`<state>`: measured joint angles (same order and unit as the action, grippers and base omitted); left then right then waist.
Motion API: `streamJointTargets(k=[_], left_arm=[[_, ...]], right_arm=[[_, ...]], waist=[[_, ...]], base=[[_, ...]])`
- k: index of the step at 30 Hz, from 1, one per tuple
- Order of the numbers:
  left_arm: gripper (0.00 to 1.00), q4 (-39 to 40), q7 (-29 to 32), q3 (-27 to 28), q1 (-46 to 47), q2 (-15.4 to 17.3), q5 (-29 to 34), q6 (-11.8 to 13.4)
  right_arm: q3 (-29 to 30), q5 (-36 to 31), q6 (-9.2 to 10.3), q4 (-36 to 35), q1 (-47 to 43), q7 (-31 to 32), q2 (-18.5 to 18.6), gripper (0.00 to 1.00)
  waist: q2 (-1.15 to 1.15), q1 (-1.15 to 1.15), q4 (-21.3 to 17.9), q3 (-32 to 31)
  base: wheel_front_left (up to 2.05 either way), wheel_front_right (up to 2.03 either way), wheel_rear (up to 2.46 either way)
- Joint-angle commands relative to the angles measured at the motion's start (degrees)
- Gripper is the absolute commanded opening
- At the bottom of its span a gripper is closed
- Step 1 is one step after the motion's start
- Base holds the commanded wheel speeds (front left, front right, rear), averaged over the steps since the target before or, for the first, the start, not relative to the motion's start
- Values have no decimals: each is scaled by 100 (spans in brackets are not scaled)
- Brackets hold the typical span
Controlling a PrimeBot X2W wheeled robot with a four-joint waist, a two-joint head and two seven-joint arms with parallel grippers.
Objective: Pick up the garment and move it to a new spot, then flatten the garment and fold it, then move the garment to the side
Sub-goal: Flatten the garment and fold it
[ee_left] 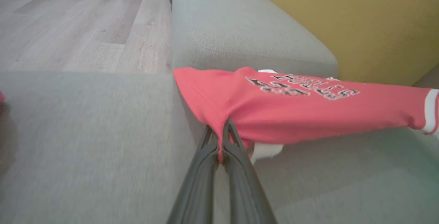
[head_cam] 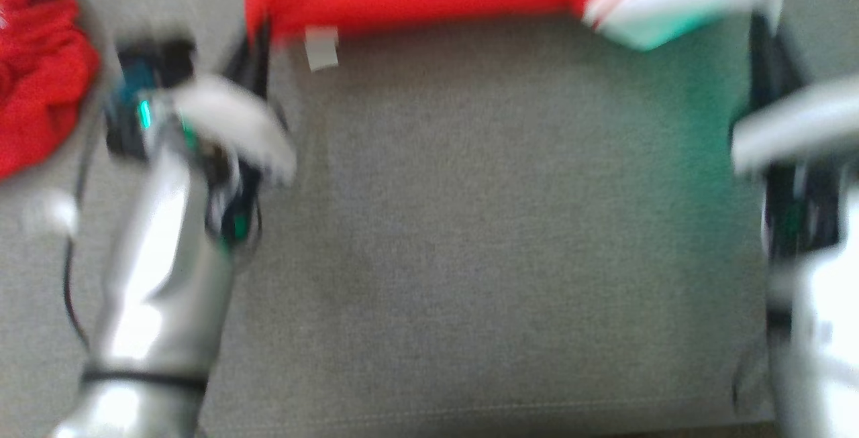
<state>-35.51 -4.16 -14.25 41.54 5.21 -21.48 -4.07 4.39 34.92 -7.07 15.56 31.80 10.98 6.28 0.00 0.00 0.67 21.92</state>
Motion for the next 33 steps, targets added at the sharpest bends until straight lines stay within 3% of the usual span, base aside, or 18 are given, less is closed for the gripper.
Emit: streamJointTargets(k=[1,8,17,23,33], left_arm=[[0,309,-43,135,-199,289,-37,-26],[0,2058,425,57,-2669,507,-277,152],[0,4738,1324,-29,-5333,491,-560,966],[0,5323,1775,-66,-5122,579,-521,1093],[0,4843,2737,-54,-3569,763,-572,1008]], right_arm=[[-76,79,-42,-432,-262,79,8,0],[54,115,-42,-2170,-3052,882,-68,0],[571,-28,-42,-3882,-5287,1698,-300,0],[689,-309,-42,-3881,-4886,2103,-330,0],[787,-461,-42,-2948,-2890,3436,-333,0]], waist=[[0,0,-15,-445],[0,0,-63,-1090],[0,0,-35,-958],[0,0,42,-759],[0,0,84,-536]], base=[[0,0,0],[0,0,0],[0,0,0],[0,0,0],[0,0,0]])
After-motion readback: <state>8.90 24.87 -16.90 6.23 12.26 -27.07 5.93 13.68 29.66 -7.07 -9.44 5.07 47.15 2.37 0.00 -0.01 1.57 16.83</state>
